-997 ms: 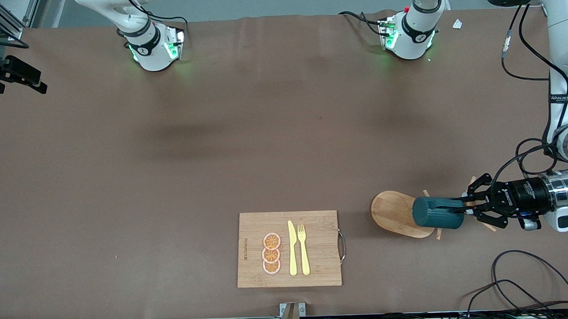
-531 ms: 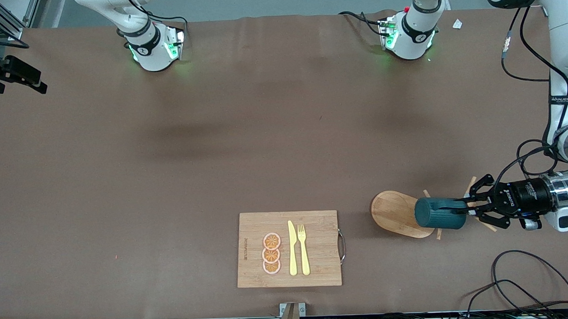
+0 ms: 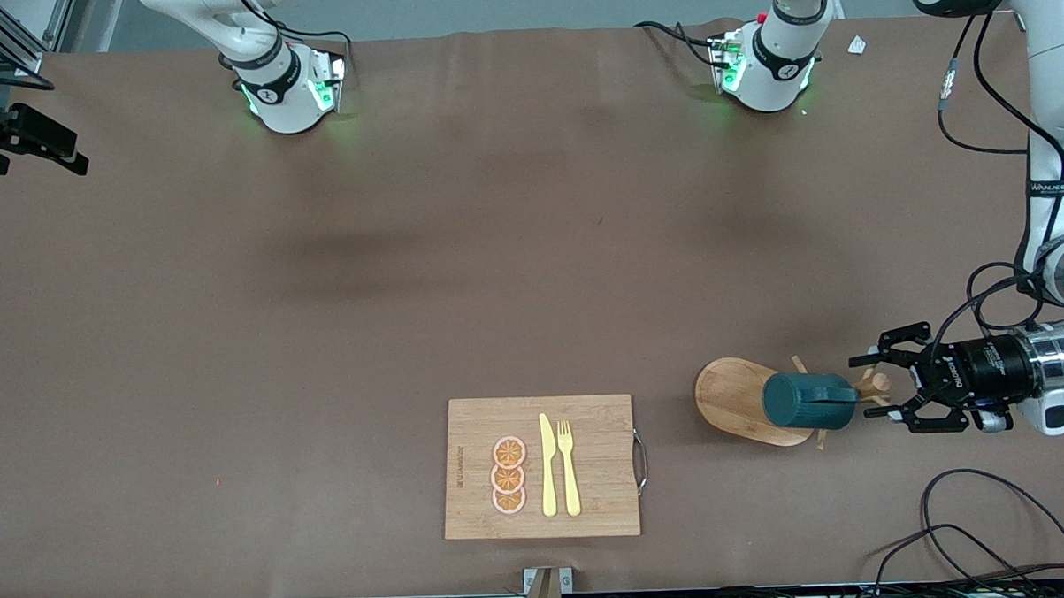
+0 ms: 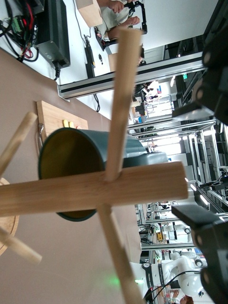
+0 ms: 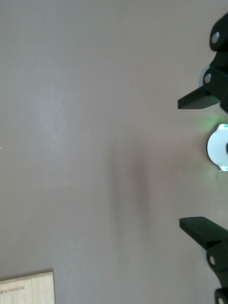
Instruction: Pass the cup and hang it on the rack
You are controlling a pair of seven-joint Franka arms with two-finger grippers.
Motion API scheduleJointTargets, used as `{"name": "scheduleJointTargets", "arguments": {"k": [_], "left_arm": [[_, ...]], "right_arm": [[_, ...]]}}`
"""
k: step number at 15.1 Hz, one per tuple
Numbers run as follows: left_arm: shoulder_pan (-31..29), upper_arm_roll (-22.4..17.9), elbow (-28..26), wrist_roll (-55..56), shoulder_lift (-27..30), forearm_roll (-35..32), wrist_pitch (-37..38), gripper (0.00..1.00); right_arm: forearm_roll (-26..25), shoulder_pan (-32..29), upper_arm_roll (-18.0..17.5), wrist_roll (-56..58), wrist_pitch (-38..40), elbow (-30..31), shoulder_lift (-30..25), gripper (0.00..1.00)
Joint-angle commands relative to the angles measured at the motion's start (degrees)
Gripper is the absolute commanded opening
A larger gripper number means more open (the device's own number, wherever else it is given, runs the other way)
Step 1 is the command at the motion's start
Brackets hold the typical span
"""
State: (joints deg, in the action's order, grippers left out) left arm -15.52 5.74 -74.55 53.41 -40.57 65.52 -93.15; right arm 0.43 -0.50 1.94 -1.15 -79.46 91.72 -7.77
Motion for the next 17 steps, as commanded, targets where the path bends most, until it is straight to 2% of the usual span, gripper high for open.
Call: {"name": "scheduleJointTargets", "arguments": {"k": [1,7,12,15,17], "left_arm": [[0.3,0.4,0.5,2.0,3.0,0.5,0.7,1.00],[4.6,0.6,0.3,6.2,12.3,-5.9,0.8,1.00],[6.6,7.2,0.3,5.9,21.4,-24.3,0.4,1.00],[9.1,12.1,0.3,4.3,24.8,-44.3,-1.2,1.00],[9.3,13.7,0.3,-3.5,25.8,-52.6,-1.3,1.00]], "right_arm": [[-0.3,-0.4,-0.4,0.6,0.6,0.5,-1.3,1.00],[-0.3,-0.4,-0.3,0.7,0.6,0.5,-1.2,1.00],[-0.3,-0.4,-0.2,0.7,0.6,0.5,-1.2,1.00],[-0.3,-0.4,-0.2,0.7,0.6,0.5,-1.2,1.00],[-0.3,-0.5,-0.2,0.7,0.6,0.5,-1.2,1.00]]}}
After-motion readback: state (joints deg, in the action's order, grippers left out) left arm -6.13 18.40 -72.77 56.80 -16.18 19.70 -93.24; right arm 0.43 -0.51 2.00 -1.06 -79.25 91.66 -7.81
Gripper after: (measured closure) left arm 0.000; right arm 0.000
